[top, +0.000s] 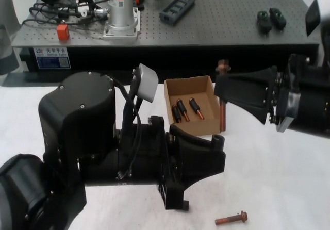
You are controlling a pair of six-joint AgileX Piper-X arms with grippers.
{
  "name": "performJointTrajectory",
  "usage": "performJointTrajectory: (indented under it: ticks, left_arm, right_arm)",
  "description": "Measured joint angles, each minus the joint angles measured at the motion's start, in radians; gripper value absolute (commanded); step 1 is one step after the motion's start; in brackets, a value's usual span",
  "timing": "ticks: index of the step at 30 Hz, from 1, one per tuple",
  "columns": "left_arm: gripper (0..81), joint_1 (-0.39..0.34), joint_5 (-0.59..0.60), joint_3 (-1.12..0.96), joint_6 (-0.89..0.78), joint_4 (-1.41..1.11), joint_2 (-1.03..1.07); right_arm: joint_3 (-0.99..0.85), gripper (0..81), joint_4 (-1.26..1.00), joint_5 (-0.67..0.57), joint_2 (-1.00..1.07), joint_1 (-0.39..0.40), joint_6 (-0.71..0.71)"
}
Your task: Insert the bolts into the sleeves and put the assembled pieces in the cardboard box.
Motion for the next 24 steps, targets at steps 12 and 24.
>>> performJointTrajectory:
  ticks: [12,24]
  left_arm:
    - [0.6,0.000,-0.007,0.000,-0.033,-0.006,0.000]
    - [0.6,0.000,-0.006,0.000,-0.050,-0.016,0.000]
  right_arm:
    - [0.002,3.8,0.007,-0.003,0.000,0.000,-0.031]
    - [0.002,3.8,-0.024,0.001,0.000,0.041,-0.048]
